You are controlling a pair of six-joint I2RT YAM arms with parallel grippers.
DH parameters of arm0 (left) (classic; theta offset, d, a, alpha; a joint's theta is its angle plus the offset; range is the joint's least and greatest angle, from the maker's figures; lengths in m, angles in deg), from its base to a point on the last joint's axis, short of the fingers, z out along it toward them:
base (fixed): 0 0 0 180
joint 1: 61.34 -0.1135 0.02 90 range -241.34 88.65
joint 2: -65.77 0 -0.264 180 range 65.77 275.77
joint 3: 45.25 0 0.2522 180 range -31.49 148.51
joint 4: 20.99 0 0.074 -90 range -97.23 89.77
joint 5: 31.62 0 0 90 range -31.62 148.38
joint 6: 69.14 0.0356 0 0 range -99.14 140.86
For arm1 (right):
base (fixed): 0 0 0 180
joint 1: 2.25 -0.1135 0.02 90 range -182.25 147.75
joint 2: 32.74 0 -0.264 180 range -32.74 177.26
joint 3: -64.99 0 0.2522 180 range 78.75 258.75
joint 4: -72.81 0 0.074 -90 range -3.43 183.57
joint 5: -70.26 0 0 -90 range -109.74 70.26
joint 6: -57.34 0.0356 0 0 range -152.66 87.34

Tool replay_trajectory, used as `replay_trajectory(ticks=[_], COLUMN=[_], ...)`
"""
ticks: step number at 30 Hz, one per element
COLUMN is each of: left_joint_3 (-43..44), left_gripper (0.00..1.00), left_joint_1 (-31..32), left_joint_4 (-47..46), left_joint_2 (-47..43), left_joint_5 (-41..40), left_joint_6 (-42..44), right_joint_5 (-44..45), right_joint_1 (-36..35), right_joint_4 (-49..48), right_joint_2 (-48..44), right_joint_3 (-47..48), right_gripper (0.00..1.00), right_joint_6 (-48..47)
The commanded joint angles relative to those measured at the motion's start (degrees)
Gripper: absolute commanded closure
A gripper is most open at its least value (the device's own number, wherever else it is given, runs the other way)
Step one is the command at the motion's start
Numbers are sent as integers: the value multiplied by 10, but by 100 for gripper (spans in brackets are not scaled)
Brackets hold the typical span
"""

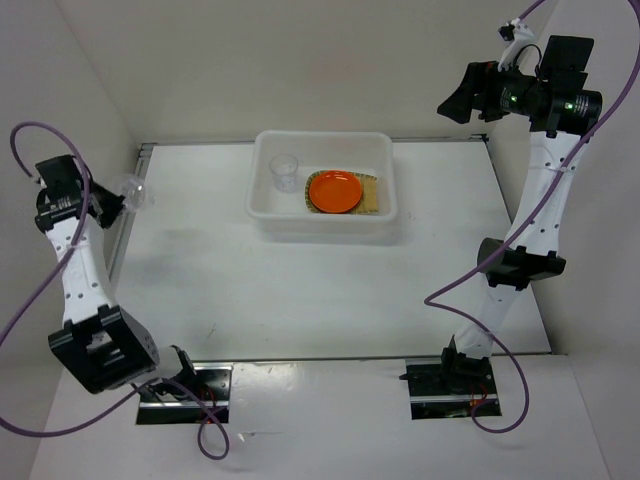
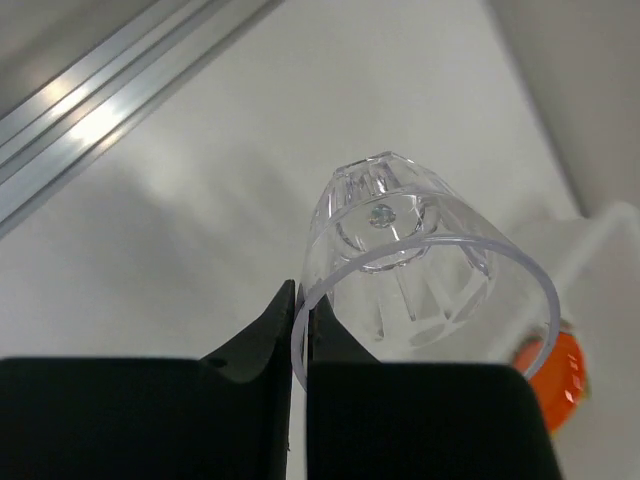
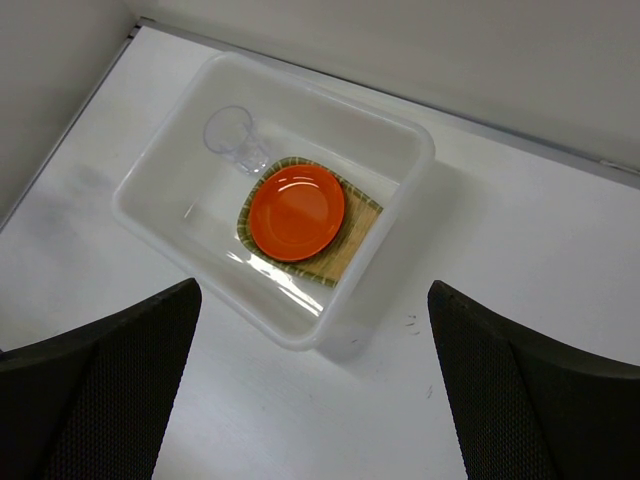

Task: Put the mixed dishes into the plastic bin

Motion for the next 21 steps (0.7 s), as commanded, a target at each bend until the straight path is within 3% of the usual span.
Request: replay_trajectory(ticks=[1, 3, 8, 11, 14, 17, 21], left_joint_3=[0, -33, 84, 189, 299, 347, 370], left_gripper=[100, 100, 99, 99, 99, 100, 100], left_joint_1=[59, 93, 182, 256, 318, 367, 408], left_joint_4=[-102, -218, -209, -126, 13, 68, 75], left_joint_2=[-81, -107, 8, 86, 201, 264, 287], left_joint_5=[76, 100, 161, 113, 12, -34, -81], left_joint_6=[-73, -117, -25, 41, 94, 120, 136], right_joint_5=[-13, -13, -13, -13, -13, -13, -13], right_joint_1=[-3, -3, -3, -3, -3, -3, -3], right_joint_4=[3, 3, 3, 3, 3, 3, 3], right_joint_2=[-12, -12, -12, -12, -12, -17, -17], right_joint_3=[0, 0, 0, 0, 0, 0, 0], right_gripper=[1, 1, 1, 1, 1, 1, 1], right_joint_6=[8, 8, 8, 8, 8, 8, 8])
